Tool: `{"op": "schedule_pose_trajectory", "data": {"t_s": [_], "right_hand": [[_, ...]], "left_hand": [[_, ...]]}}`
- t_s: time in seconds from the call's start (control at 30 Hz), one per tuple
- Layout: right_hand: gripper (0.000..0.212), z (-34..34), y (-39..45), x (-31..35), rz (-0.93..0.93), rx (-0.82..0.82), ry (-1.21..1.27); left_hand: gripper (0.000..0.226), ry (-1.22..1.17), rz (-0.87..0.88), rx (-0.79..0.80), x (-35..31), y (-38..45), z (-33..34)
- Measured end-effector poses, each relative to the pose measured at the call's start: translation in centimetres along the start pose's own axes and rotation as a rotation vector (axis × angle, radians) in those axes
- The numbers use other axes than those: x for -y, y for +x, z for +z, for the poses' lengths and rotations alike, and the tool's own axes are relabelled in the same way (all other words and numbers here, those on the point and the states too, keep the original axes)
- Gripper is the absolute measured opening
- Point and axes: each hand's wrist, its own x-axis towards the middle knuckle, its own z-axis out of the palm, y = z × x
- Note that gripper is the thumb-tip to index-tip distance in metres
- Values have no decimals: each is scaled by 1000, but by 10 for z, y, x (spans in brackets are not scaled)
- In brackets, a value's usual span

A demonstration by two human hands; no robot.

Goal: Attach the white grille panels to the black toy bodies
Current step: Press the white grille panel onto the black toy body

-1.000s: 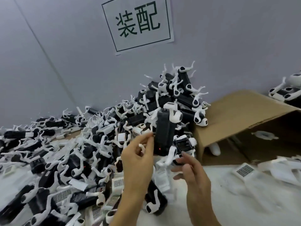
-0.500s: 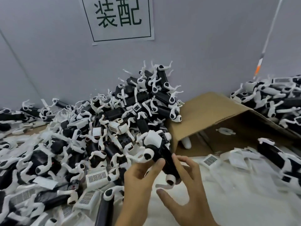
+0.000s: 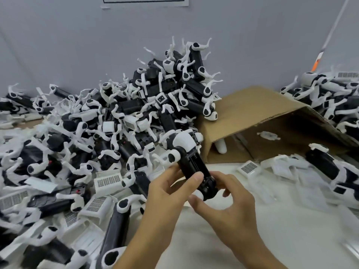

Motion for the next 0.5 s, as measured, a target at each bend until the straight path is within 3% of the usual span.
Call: {"op": "schedule_pose_trajectory", "data": {"t_s": [0.17, 0.33, 0.43, 0.5], "right_hand": [[72, -2, -3, -1, -12, 79, -30], [74, -4, 0, 2, -65, 43, -31], [80, -6, 2, -1, -63, 155, 49], [94, -9, 2, -1, -116, 211, 43]], "left_hand": [[29, -27, 13, -22, 0, 0, -2], [33, 0, 83, 43, -1, 0, -4], [33, 120, 184, 14, -3, -1, -5], [43, 354, 367, -7, -7, -2, -7]]}}
